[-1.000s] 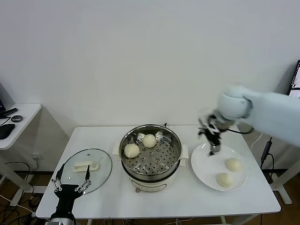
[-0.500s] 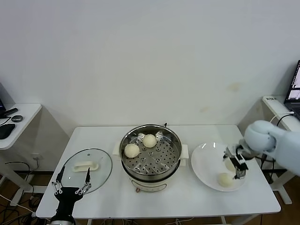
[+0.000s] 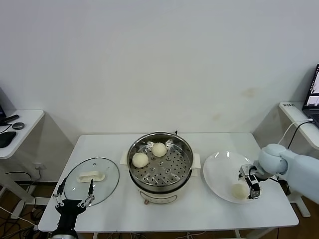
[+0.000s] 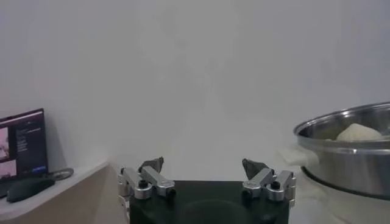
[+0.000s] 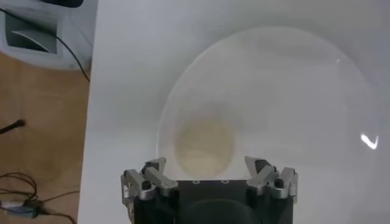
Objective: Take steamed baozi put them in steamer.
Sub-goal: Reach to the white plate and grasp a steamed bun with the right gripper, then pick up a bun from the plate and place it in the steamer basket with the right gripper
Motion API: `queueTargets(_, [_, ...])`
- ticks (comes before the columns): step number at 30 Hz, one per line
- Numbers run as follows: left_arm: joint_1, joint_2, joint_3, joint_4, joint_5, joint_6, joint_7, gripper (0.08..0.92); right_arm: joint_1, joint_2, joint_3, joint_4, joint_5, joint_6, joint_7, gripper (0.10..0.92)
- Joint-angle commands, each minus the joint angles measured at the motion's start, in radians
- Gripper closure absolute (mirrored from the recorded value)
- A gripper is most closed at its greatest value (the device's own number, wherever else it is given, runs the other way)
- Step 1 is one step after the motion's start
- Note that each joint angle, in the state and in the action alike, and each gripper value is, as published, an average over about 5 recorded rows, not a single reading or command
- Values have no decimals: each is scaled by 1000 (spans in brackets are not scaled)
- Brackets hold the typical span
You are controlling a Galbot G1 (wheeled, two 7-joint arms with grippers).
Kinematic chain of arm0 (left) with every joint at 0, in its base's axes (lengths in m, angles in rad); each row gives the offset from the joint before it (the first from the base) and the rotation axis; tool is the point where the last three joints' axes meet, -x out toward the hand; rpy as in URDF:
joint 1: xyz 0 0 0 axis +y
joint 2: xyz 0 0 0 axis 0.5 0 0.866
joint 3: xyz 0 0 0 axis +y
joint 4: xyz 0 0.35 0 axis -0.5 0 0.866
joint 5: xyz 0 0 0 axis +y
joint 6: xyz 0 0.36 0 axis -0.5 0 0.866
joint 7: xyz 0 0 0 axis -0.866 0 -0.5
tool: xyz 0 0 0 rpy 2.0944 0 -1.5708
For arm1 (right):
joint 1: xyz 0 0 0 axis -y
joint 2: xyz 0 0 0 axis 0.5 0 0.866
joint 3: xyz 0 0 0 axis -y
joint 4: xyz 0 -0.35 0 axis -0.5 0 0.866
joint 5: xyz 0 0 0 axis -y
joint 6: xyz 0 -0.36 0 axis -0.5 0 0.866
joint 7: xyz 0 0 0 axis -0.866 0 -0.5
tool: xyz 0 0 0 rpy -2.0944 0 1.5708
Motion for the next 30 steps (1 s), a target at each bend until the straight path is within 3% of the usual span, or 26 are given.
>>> queueTargets(1, [-3,0,-4,4,1,0,0,177,-86,50,66,-64,-22,-7,14,213])
queueTargets(17, [-5,2,-8,4,0,0,1,177,-16,55,58,-59,32,-43,-10,522])
queueTargets(30, [-13,9,-3,0,-12,2,2,177,442,39,-24,-10,206,36,-150,542])
